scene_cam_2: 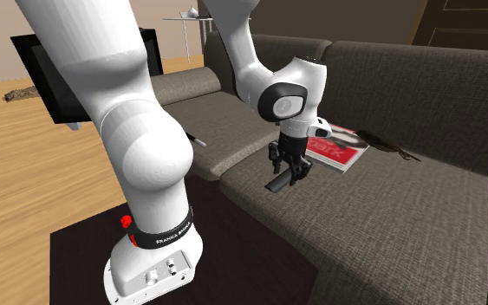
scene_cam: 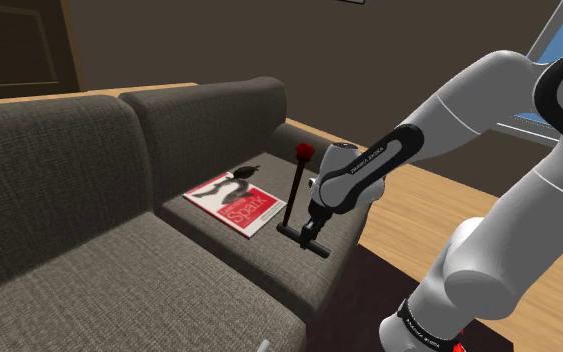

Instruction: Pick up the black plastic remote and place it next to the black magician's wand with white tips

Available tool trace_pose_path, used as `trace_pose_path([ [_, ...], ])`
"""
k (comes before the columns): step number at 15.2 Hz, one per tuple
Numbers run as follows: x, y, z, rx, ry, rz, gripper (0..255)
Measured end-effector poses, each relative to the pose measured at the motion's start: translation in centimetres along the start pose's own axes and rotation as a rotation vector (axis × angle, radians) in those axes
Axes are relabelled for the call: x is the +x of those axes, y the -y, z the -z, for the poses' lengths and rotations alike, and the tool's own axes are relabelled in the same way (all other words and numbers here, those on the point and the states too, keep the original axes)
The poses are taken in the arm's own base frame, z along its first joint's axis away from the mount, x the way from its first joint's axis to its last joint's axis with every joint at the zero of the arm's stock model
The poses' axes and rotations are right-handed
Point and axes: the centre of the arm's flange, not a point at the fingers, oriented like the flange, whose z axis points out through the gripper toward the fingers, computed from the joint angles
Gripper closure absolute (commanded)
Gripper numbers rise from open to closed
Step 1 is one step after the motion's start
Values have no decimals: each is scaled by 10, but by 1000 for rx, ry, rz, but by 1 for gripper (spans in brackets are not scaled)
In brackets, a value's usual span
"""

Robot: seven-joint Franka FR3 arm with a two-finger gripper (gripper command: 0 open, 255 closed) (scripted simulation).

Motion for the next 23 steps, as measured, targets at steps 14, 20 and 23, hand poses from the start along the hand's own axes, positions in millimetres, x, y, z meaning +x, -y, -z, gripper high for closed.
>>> trace_pose_path([
  [14, 1, 3, 21, 0, -1, 0, 255],
  [20, 1, 5, 53, 0, 0, 0, 255],
  [23, 1, 6, 67, 0, 0, 0, 255],
])
